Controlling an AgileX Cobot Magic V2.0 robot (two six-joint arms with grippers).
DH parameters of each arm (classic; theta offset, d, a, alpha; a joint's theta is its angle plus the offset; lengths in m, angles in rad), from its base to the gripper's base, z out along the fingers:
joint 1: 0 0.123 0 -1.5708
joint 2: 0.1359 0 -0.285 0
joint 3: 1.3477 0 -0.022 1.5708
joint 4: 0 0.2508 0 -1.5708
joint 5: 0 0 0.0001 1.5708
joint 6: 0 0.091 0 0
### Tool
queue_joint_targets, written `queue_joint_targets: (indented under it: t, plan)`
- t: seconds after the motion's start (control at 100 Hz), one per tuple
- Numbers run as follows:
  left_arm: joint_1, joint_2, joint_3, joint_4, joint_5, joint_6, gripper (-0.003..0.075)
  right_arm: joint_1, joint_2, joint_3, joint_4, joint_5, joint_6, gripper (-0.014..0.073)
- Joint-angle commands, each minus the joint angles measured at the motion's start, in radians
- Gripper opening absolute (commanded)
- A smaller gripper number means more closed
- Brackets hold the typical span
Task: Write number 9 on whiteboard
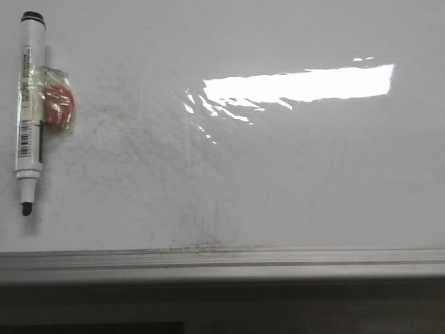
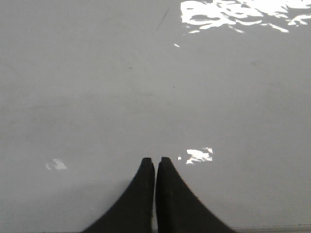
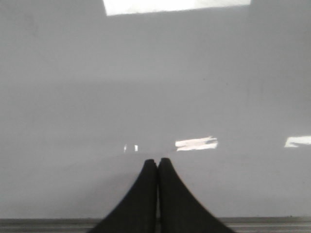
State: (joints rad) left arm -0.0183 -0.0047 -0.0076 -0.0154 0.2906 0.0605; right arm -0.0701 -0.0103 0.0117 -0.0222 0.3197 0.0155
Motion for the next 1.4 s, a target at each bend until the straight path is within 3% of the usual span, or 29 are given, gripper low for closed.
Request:
queue_joint_targets:
  t: [0.0,0.17,0.29,0.43,0.62,0.92,1.15,1.23,1.39]
  plan:
    - [0.003,-0.027,0.04,0.002,-0.127,0.0,-0.002,-0.006,-0.022,0.012,0.0,-0.022,-0.006,-0.0064]
    - [0.003,-0.027,0.04,-0.009,-0.147,0.0,-0.002,-0.006,-0.022,0.012,0.058,-0.065,-0.006,-0.0064]
    - [0.003,-0.027,0.04,-0.009,-0.15,0.0,-0.002,-0.006,-0.022,0.012,0.063,-0.199,-0.006,-0.0064]
    - [0.003,-0.027,0.04,-0.009,-0.155,0.0,-0.002,-0.006,-0.02,0.012,0.068,-0.209,-0.004,-0.0064]
    - [0.003,-0.027,0.038,-0.1,-0.242,0.0,-0.002,-0.006,-0.02,0.004,0.093,-0.302,-0.004,-0.0064]
    - [0.003,0.061,-0.122,-0.102,-0.109,0.0,-0.0021,-0.006,0.053,-0.152,0.19,-0.123,-0.004,-0.0063]
    - [0.003,0.17,-0.216,-0.106,-0.141,0.0,-0.0015,-0.006,0.209,-0.282,0.191,0.004,-0.004,-0.0063]
    - [0.0,0.202,-0.219,-0.106,-0.144,0.0,0.0056,-0.006,0.23,-0.281,0.191,-0.011,-0.004,-0.0063]
    - [0.001,0.259,-0.219,-0.116,-0.232,0.0,0.0407,-0.006,0.229,-0.27,0.191,-0.007,-0.004,-0.0063]
